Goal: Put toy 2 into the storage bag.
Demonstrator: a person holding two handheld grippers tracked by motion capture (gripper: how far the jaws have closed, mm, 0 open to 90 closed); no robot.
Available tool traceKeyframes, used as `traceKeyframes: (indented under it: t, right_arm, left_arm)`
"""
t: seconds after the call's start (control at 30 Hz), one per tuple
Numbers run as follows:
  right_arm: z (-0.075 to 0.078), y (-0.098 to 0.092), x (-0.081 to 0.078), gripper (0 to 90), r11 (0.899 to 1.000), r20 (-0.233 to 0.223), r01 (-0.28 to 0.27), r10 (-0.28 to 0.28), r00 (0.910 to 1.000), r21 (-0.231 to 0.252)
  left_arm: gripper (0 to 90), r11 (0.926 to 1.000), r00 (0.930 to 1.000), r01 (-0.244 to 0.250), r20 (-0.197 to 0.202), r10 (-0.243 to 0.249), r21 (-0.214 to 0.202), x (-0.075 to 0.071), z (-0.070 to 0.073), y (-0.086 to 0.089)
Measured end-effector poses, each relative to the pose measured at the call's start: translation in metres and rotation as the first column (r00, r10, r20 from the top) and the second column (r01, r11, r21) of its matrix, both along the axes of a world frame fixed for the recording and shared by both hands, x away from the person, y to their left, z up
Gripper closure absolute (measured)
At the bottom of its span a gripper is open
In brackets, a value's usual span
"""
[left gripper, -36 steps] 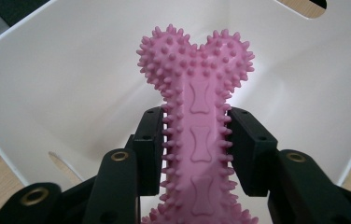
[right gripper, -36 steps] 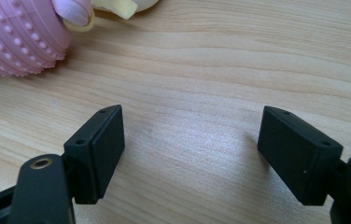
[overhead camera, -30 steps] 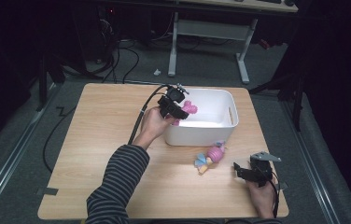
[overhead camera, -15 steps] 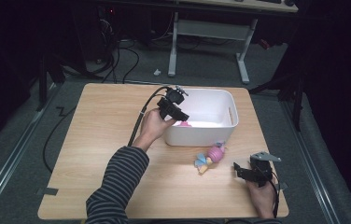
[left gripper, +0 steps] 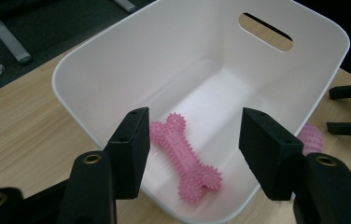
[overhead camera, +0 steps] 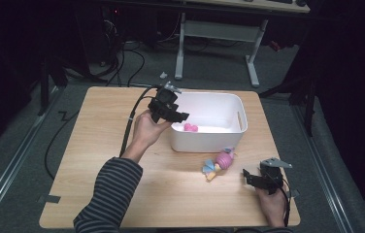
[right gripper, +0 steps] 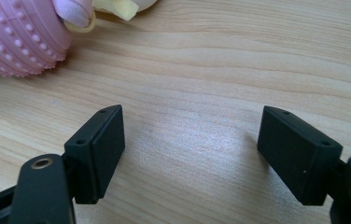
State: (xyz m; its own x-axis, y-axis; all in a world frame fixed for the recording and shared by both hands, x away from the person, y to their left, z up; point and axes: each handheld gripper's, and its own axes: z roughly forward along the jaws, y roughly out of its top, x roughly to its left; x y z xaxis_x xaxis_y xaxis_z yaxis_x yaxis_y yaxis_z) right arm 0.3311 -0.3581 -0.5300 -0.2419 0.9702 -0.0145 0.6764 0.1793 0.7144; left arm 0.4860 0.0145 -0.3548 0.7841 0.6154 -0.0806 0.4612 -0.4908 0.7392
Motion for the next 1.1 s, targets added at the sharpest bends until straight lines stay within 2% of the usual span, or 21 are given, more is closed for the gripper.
traceKeyframes:
  t: [0.07, 0.27, 0.4, 0.6, 0.8, 1.03, 1.1]
  right_arm:
    - [0.0, 0.0, 0.0, 23.1, 1.0, 0.0, 0.0, 0.0, 1.0, 0.0]
    - [0.0, 0.0, 0.0, 23.2, 1.0, 0.0, 0.0, 0.0, 1.0, 0.0]
    - [0.0, 0.0, 0.0, 23.1, 1.0, 0.0, 0.001, -0.001, 1.0, 0.0]
    - [0.0, 0.0, 0.0, 23.1, 1.0, 0.0, 0.001, -0.001, 1.0, 0.0]
    - [0.0, 0.0, 0.0, 23.2, 1.0, 0.0, 0.001, -0.001, 1.0, 0.0]
    - [0.0, 0.0, 0.0, 23.2, 1.0, 0.0, 0.003, -0.003, 1.0, 0.0]
    - [0.0, 0.0, 0.0, 23.2, 1.0, 0.0, 0.003, -0.003, 1.0, 0.0]
  left_arm:
    - [40.4, 0.9998, 0.9999, -0.007, -0.009, 0.007, -0.021, -0.003, -0.001, 0.01]
    - [37.1, 0.999, 0.9995, -0.025, -0.02, 0.024, -0.037, -0.007, -0.002, 0.028]
    - [36.7, 0.997, 0.9991, -0.043, -0.001, 0.043, -0.064, -0.013, 0.0, 0.042]
    - [36.5, 0.9945, 0.9973, -0.069, 0.017, 0.071, -0.078, -0.021, -0.003, 0.061]
    - [34.9, 0.9923, 0.9975, -0.071, -0.009, 0.071, -0.101, -0.028, -0.008, 0.079]
    - [33.5, 0.9912, 0.9964, -0.085, -0.006, 0.085, -0.101, -0.04, -0.015, 0.096]
    - [33.0, 0.9928, 0.9963, -0.086, -0.001, 0.086, -0.084, -0.043, -0.018, 0.1]
